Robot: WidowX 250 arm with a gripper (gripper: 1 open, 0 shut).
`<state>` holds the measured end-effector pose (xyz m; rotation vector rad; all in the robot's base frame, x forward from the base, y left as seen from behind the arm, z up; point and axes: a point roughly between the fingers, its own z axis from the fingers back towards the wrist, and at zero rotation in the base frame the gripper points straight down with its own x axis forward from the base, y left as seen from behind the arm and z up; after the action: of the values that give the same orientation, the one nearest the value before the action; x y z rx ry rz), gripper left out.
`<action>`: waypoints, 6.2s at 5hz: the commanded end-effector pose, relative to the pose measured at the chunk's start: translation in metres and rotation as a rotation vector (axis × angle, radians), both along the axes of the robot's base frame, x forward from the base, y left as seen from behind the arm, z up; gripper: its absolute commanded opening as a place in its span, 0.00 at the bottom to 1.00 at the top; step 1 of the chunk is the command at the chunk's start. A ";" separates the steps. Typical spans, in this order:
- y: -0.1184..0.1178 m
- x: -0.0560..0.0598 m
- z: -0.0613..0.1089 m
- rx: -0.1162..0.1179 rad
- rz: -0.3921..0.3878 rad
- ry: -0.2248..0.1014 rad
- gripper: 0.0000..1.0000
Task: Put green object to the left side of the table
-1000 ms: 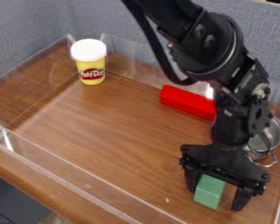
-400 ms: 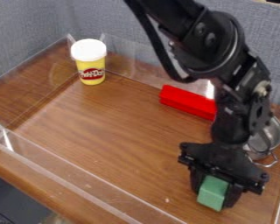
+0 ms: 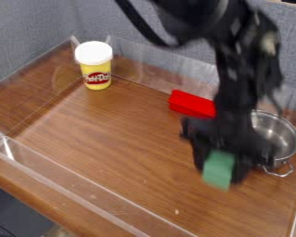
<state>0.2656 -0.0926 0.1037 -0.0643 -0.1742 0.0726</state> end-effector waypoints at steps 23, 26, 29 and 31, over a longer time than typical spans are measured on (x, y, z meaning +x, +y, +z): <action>0.219 0.088 -0.037 0.087 0.281 -0.077 0.00; 0.221 0.090 -0.021 0.071 0.277 -0.107 0.00; 0.234 0.096 -0.050 0.095 0.295 -0.061 1.00; 0.228 0.095 -0.033 0.076 0.293 -0.087 1.00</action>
<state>0.3507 0.1301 0.0353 0.0158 -0.1713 0.3528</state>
